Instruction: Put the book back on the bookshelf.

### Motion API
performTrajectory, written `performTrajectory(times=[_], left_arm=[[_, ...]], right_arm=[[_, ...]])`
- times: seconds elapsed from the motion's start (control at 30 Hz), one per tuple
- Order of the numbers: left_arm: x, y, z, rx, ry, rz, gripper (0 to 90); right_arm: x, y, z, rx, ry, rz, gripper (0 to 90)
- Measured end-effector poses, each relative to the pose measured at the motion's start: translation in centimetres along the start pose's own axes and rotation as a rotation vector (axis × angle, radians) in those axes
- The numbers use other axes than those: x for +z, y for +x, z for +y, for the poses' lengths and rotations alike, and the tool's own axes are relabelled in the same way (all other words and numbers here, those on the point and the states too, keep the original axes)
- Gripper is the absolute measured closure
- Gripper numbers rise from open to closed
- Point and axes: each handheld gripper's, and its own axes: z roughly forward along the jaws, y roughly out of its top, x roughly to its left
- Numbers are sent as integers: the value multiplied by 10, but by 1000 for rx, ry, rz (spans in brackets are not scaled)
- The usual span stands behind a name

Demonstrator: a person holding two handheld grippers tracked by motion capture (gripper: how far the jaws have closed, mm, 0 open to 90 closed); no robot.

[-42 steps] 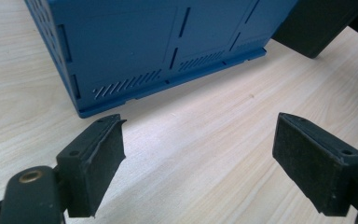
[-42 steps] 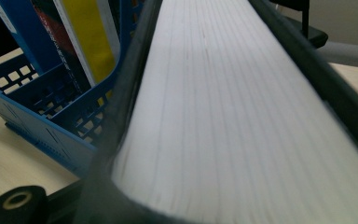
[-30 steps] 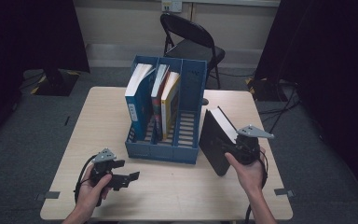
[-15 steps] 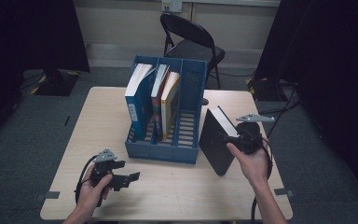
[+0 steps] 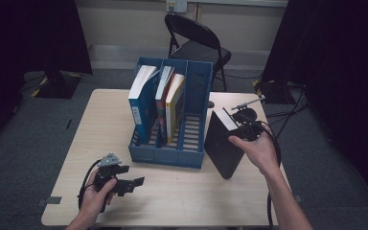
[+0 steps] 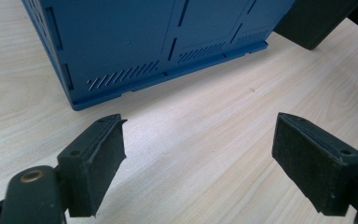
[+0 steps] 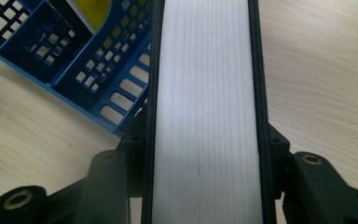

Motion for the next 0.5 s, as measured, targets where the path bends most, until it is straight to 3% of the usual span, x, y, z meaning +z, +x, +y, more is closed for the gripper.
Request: performTrajectory(times=[0.3, 0.5], left_arm=[[0, 0, 1, -3, -4, 2, 166], [0, 0, 0, -6, 1, 1, 167]], right_arm=[[7, 2, 16, -19, 142, -16, 511], [14, 1, 18, -9, 186, -7, 510]])
